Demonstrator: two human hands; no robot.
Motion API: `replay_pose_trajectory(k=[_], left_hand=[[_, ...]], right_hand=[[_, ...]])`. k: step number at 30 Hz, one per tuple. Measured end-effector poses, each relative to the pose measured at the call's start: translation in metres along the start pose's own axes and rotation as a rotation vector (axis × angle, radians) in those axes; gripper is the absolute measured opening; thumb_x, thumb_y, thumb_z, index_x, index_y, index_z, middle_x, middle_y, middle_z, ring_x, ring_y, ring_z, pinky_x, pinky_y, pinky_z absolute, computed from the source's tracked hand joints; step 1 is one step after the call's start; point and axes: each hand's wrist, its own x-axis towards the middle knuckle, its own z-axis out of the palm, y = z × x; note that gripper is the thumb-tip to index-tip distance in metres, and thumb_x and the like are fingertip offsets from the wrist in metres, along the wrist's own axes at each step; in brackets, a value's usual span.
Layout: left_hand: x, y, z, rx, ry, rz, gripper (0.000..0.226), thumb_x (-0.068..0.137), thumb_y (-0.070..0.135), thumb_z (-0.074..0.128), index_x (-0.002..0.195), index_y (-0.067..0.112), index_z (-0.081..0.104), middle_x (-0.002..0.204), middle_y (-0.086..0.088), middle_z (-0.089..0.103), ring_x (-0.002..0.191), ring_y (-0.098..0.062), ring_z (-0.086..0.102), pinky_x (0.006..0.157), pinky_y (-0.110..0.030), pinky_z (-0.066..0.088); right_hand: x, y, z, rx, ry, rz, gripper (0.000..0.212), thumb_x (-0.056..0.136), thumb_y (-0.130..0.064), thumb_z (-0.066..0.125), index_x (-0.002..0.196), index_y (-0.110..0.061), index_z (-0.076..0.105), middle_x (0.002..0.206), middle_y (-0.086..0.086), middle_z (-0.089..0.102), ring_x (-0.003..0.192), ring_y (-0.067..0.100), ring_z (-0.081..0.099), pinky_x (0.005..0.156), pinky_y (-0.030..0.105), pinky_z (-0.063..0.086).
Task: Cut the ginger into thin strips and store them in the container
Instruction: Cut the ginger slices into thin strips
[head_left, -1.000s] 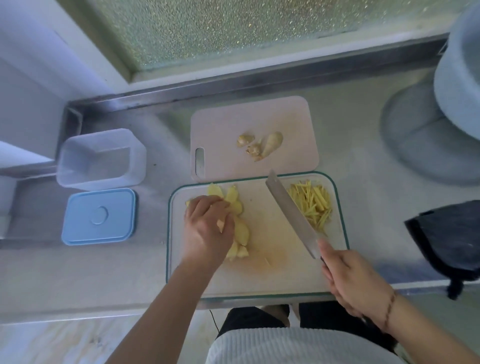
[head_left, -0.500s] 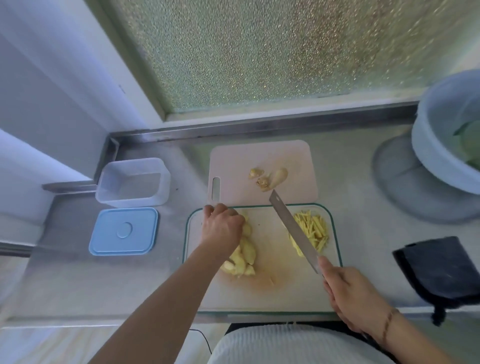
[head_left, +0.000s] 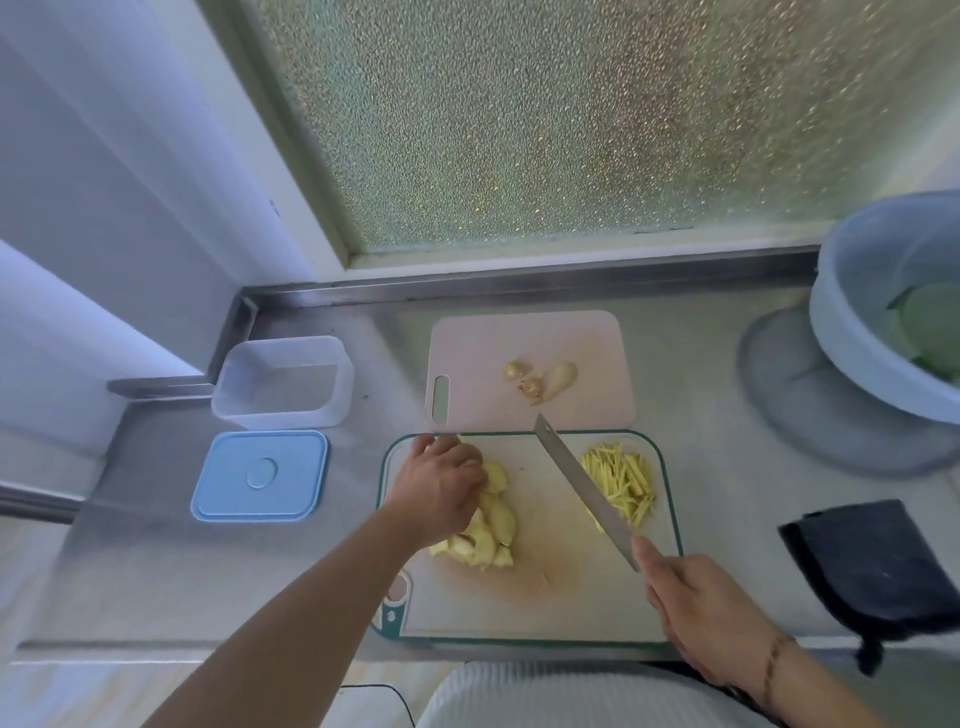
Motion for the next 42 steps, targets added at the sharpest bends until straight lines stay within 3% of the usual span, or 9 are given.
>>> replay_pose_trajectory(k=[5, 8, 14, 17, 21, 26, 32, 37, 42], left_hand=[[0.023, 0.011, -0.013, 0.003, -0.231, -0.178, 0.035, 0.089, 0.038, 0.067, 0.122, 0.028, 0.069, 0.126, 0.009, 0.065, 0.123, -0.024, 0.05, 0.1, -0.038, 0.027], [0.032, 0.014, -0.018, 0.073, -0.314, -0.141, 0.034, 0.096, 0.041, 0.06, 0.128, 0.032, 0.062, 0.13, 0.011, 0.057, 0.128, -0.02, 0.039, 0.101, -0.036, 0.018], [0.047, 0.017, -0.024, 0.02, -0.412, -0.129, 0.018, 0.1, 0.024, 0.056, 0.118, 0.023, 0.056, 0.118, 0.004, 0.065, 0.114, -0.022, 0.05, 0.099, -0.034, 0.028], [0.046, 0.036, -0.029, -0.252, -0.302, -0.313, 0.018, 0.098, 0.018, 0.056, 0.115, 0.024, 0.059, 0.104, 0.003, 0.067, 0.101, -0.021, 0.06, 0.097, -0.031, 0.037], [0.032, 0.085, -0.023, -0.842, -0.169, -0.729, 0.017, 0.092, 0.014, 0.067, 0.102, 0.027, 0.061, 0.084, 0.005, 0.063, 0.067, -0.009, 0.057, 0.057, -0.014, 0.047], [-0.002, 0.12, 0.012, -0.467, -0.291, -0.444, 0.029, 0.092, 0.017, 0.056, 0.12, 0.019, 0.062, 0.114, -0.002, 0.061, 0.099, -0.027, 0.062, 0.088, -0.037, 0.052], [-0.012, 0.131, 0.02, -0.073, -0.15, -0.257, 0.035, 0.059, 0.049, 0.084, 0.087, 0.032, 0.071, 0.092, 0.01, 0.062, 0.079, -0.017, 0.063, 0.067, -0.033, 0.054], [-0.006, 0.139, 0.022, -0.084, -0.194, -0.194, 0.031, 0.054, 0.035, 0.089, 0.077, 0.032, 0.07, 0.085, 0.012, 0.063, 0.079, -0.018, 0.06, 0.068, -0.032, 0.052], [-0.004, 0.135, 0.006, -0.519, -0.262, -0.43, 0.028, 0.091, 0.018, 0.067, 0.117, 0.022, 0.058, 0.099, 0.003, 0.065, 0.088, -0.02, 0.062, 0.079, -0.028, 0.046]], right_hand=[[0.003, 0.003, 0.001, -0.009, 0.003, -0.013, 0.062, 0.081, -0.072, 0.032, 0.05, -0.018, 0.029, 0.044, -0.003, 0.028, 0.042, 0.014, 0.03, 0.053, 0.026, 0.029], [0.002, 0.003, 0.001, 0.008, -0.01, -0.006, 0.063, 0.079, -0.073, 0.032, 0.048, -0.018, 0.028, 0.044, -0.003, 0.027, 0.042, 0.013, 0.028, 0.052, 0.027, 0.027], [0.001, 0.003, 0.002, 0.045, -0.017, -0.001, 0.064, 0.078, -0.075, 0.033, 0.046, -0.019, 0.028, 0.044, -0.003, 0.027, 0.041, 0.013, 0.028, 0.05, 0.027, 0.026], [0.0, 0.004, 0.0, 0.086, 0.0, 0.026, 0.061, 0.075, -0.075, 0.034, 0.047, -0.02, 0.03, 0.044, -0.003, 0.027, 0.04, 0.012, 0.028, 0.048, 0.025, 0.026], [-0.003, 0.008, -0.006, 0.133, 0.039, 0.068, 0.06, 0.071, -0.076, 0.035, 0.048, -0.02, 0.031, 0.046, 0.0, 0.028, 0.039, 0.014, 0.028, 0.044, 0.023, 0.024], [-0.009, 0.013, -0.013, 0.14, 0.06, 0.098, 0.057, 0.076, -0.072, 0.034, 0.054, -0.02, 0.029, 0.047, 0.0, 0.027, 0.038, 0.012, 0.025, 0.038, 0.02, 0.023], [-0.011, 0.015, -0.014, 0.124, 0.074, 0.097, 0.055, 0.079, -0.068, 0.033, 0.054, -0.018, 0.03, 0.046, 0.0, 0.028, 0.036, 0.011, 0.026, 0.037, 0.018, 0.023], [-0.011, 0.012, -0.012, 0.141, 0.052, 0.105, 0.054, 0.079, -0.066, 0.034, 0.054, -0.018, 0.03, 0.044, -0.003, 0.027, 0.035, 0.01, 0.025, 0.035, 0.016, 0.022], [-0.012, 0.01, -0.013, 0.146, 0.038, 0.113, 0.055, 0.08, -0.067, 0.035, 0.055, -0.018, 0.031, 0.045, -0.003, 0.028, 0.035, 0.009, 0.025, 0.035, 0.017, 0.022]])
